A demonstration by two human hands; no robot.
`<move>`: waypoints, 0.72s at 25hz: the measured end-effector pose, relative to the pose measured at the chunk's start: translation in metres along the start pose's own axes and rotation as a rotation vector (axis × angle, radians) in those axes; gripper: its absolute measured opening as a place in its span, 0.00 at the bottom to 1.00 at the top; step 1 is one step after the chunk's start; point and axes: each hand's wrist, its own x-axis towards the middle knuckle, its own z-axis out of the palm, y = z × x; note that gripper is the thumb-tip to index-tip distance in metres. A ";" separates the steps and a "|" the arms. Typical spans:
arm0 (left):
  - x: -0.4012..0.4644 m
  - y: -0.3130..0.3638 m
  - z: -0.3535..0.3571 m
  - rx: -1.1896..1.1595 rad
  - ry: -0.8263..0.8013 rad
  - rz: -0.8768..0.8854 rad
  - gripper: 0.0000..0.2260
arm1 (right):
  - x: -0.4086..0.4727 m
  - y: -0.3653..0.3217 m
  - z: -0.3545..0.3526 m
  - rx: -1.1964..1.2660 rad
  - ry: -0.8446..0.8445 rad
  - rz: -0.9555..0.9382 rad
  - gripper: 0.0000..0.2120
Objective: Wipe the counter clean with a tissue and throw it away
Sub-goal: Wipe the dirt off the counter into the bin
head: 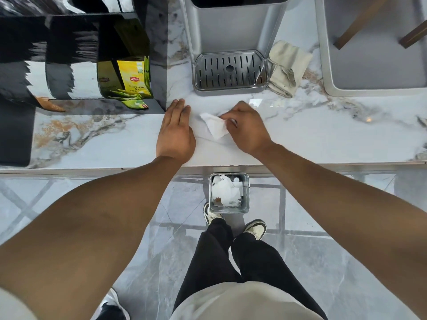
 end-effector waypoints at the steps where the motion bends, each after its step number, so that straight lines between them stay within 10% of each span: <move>1: 0.000 0.000 0.000 0.002 -0.002 0.000 0.23 | -0.004 -0.003 0.005 0.006 -0.031 -0.021 0.12; 8: 0.000 0.001 -0.002 0.012 -0.020 -0.004 0.23 | -0.095 -0.016 0.008 0.106 -0.354 -0.244 0.10; 12: 0.001 0.001 -0.003 0.017 -0.024 -0.005 0.23 | -0.025 -0.009 -0.010 -0.010 0.106 -0.089 0.11; 18: 0.000 -0.002 0.001 0.028 -0.016 -0.003 0.23 | -0.003 0.016 -0.011 -0.143 0.110 0.130 0.12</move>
